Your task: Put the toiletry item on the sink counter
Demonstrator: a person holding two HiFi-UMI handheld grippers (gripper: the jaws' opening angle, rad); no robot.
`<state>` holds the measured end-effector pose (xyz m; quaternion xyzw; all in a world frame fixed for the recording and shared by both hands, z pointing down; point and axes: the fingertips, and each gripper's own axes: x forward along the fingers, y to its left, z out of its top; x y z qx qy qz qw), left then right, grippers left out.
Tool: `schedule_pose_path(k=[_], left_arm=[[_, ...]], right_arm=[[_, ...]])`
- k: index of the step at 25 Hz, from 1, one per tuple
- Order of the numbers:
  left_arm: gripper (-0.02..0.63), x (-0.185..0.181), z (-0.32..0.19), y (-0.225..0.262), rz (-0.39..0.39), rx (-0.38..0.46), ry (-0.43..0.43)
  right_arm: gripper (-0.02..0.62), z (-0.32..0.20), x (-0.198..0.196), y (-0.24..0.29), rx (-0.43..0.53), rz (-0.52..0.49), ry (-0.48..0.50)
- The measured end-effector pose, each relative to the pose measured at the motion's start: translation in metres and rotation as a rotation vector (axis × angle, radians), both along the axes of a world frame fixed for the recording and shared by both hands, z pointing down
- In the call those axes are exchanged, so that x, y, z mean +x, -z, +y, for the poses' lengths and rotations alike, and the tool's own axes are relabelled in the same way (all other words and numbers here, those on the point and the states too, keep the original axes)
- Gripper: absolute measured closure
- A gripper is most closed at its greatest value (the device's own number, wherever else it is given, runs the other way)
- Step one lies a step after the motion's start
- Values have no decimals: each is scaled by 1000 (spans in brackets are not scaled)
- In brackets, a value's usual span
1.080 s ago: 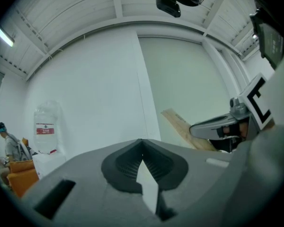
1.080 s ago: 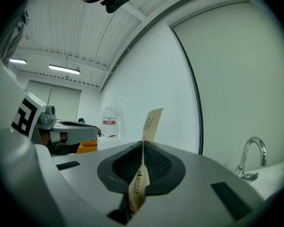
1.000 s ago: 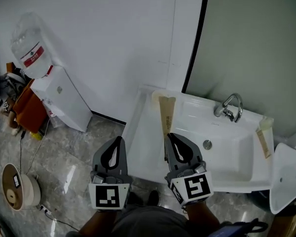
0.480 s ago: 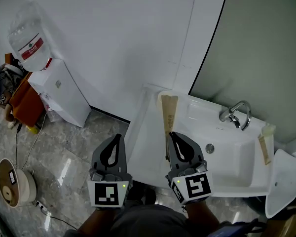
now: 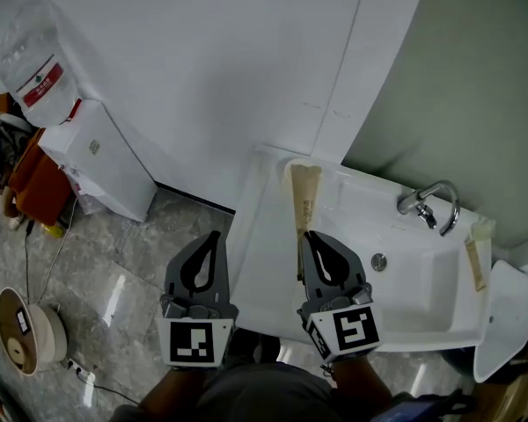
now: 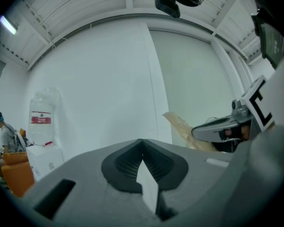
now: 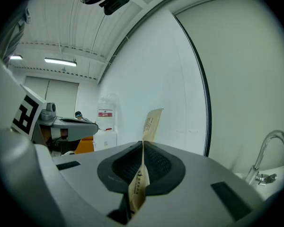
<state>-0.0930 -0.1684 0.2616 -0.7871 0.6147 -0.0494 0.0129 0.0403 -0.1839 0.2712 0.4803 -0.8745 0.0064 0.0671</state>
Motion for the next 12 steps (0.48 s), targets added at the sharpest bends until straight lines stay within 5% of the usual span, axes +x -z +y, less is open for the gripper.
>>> schedule_pose_path(k=[12], left_arm=[[595,-6,-30,-27,7,-69,-30]], right_arm=[[578,-25,-7,-28,-62,21,-19]])
